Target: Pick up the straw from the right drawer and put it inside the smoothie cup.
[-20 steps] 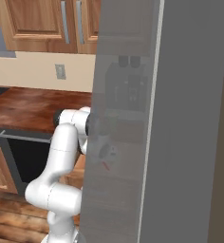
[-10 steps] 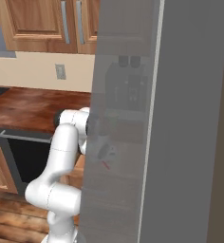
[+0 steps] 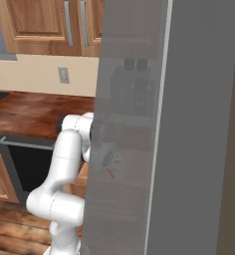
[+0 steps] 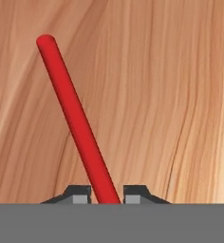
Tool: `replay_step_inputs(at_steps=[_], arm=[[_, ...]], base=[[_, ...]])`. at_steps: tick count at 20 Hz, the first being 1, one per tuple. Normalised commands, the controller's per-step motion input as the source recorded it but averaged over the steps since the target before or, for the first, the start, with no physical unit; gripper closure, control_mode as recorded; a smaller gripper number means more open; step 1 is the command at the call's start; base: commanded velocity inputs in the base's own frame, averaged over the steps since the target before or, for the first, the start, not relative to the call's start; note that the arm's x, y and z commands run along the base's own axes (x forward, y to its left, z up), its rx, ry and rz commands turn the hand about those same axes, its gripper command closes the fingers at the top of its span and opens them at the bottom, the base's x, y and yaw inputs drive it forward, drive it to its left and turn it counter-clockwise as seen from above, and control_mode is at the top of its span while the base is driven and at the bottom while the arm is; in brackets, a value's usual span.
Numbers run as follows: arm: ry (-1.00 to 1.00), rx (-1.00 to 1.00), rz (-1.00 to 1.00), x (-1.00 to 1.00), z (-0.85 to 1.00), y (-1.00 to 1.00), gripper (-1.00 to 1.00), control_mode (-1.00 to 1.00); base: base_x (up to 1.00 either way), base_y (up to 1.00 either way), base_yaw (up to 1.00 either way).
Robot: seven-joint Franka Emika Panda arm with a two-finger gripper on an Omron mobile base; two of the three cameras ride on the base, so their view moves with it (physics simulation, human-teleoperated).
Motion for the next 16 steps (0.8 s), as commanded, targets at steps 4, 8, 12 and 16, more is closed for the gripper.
replay_step_inputs(at_steps=[4, 8, 12, 16], arm=[[0.01, 0.00, 0.01, -0.52, 0.33, 0.00, 1.00, -1.00], [0.00, 0.00, 0.03, -0.78, 0.70, 0.00, 1.00, -1.00], [-0.05, 0.00, 0.00, -0.64, 1.00, 0.00, 1.00, -1.00], [-0.11, 0.00, 0.00, -0.60, 1.00, 0.00, 1.00, -1.00]], base=[[0.00, 0.00, 0.00], [0.00, 0.00, 0.00], [0.00, 0.00, 0.00], [0.00, 0.00, 0.00]])
